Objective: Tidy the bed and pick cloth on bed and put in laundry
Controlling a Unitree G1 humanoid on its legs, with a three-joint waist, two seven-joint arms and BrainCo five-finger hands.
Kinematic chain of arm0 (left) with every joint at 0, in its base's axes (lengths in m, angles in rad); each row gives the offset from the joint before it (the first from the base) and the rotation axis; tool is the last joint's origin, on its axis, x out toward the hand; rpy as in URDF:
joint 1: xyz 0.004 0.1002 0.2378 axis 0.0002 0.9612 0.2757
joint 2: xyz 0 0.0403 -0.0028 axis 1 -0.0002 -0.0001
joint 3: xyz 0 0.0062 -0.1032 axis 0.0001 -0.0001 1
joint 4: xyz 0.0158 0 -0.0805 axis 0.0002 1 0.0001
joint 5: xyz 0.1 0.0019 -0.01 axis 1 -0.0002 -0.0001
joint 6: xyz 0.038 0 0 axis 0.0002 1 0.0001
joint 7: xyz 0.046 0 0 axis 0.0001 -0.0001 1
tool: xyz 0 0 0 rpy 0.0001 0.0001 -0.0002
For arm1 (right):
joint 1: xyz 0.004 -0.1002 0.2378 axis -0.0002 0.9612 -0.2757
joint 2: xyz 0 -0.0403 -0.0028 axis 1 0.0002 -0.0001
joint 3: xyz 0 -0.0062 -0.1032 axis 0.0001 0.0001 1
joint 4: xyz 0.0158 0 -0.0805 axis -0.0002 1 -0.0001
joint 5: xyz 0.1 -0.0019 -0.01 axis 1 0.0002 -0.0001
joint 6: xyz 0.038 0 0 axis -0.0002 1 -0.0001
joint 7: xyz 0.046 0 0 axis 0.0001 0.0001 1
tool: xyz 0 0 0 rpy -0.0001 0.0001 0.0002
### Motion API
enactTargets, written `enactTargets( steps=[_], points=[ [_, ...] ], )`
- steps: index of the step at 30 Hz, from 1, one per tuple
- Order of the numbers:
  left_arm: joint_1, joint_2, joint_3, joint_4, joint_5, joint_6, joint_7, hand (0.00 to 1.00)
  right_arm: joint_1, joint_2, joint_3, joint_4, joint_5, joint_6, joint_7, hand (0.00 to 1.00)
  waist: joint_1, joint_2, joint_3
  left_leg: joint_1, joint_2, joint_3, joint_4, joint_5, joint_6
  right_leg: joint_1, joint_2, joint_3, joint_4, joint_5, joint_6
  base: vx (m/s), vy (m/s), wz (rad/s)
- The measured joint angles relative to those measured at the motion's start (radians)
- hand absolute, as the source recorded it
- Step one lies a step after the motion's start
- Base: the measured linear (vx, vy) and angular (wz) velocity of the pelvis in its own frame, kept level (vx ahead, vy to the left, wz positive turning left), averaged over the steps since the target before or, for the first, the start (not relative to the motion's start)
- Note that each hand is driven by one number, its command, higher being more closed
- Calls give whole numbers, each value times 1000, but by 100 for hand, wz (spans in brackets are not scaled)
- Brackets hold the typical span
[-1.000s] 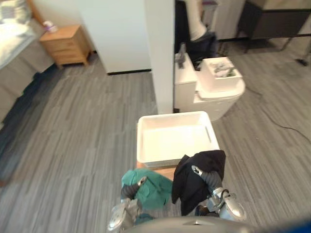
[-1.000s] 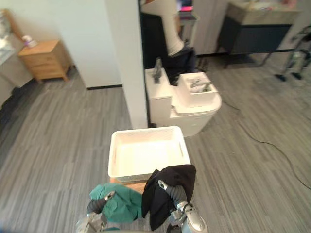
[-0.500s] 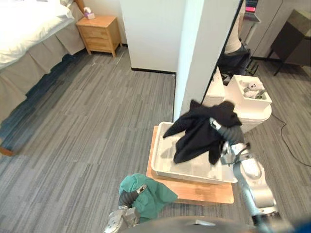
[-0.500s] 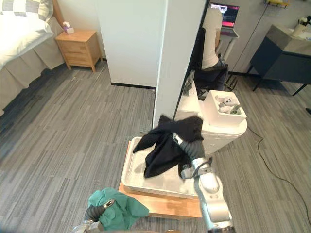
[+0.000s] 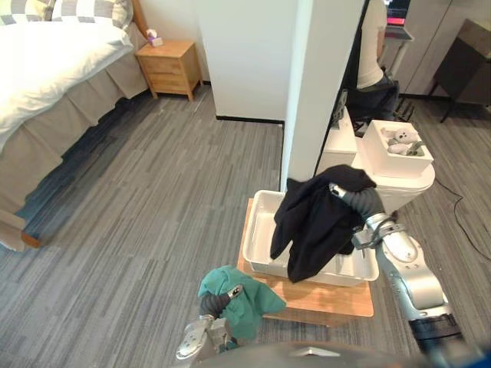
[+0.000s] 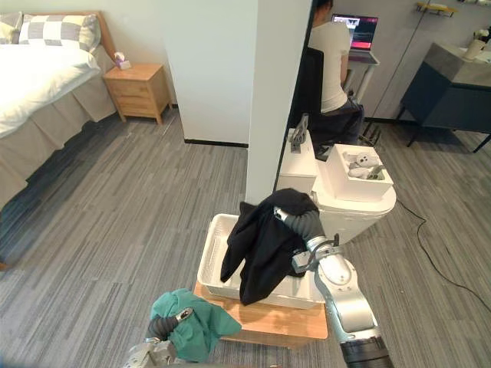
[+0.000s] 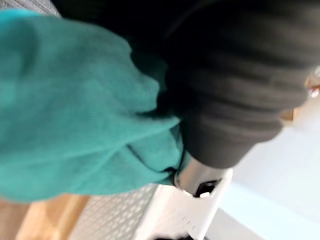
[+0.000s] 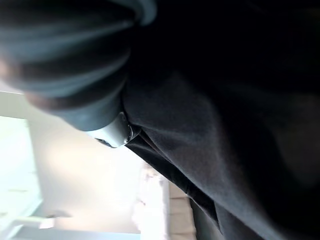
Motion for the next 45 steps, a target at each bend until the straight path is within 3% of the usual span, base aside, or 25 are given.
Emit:
enactTargets(
  steps=[3,6,10,14,18,19,24,30,34,38,43,45],
  points=[
    [-51,18,2,17,9,17,22,100,-61,54,71,215,-38,8,-53,100,4,2,16,-39,12,-29,0,19,-1,-20,12,-28,-9,5,-10,-86,-39,23],
    [-141,39,8,14,9,18,30,100,-194,83,88,360,-39,11,-127,100,36,6,61,-135,37,-30,0,47,-7,-110,39,-30,-11,27,-33,-119,-29,5],
    [-292,93,47,14,7,-4,53,100,-444,99,36,535,-17,-25,-228,100,74,-37,183,-266,75,-36,1,92,-3,-219,79,-38,-28,84,-46,-98,-29,1],
    [-388,123,62,14,9,-35,53,100,-543,83,-28,642,67,-54,-245,100,79,-79,246,-314,68,-42,6,120,0,-260,74,-46,-27,96,-44,42,16,5],
    [-468,119,76,17,24,-67,50,100,-590,84,-40,766,121,-54,-224,100,80,-80,259,-335,67,-40,7,125,-6,-279,73,-44,-30,101,-46,60,19,-1],
    [-482,118,75,17,41,-78,50,100,-594,84,-40,799,122,-52,-209,0,79,-79,259,-335,69,-36,7,126,-7,-279,74,-43,-30,101,-46,19,-3,-4],
    [-565,112,69,36,57,-95,51,100,-575,83,-40,950,149,-60,-166,0,73,-70,281,-336,82,-21,1,127,-10,-290,88,-25,-29,107,-54,-24,-10,-10],
    [-613,119,58,59,50,-95,50,100,-522,89,-53,968,161,-163,-155,0,57,-73,296,-321,93,-13,1,127,-9,-277,97,-19,-32,111,-56,-9,-2,-3],
    [-601,118,60,55,43,-94,53,100,-424,93,-58,822,162,-229,-156,0,63,-76,294,-271,97,5,0,115,-21,-232,101,-5,-45,111,-57,49,-10,-10],
    [-540,112,81,23,36,-94,67,100,-277,102,-59,686,155,-235,-182,0,43,-80,289,-200,91,26,0,101,-27,-173,96,18,-55,105,-53,52,2,-14],
    [-398,105,88,-54,5,-96,71,100,-58,105,-63,638,79,-224,-212,0,17,-81,191,-147,82,32,0,81,-31,-123,87,23,-54,83,-44,77,5,-1],
    [-355,88,94,-87,6,-99,71,100,4,105,-93,607,64,-214,-224,0,13,-69,146,-125,76,32,-1,72,-31,-102,80,24,-54,71,-40,36,13,3]
  ],
)
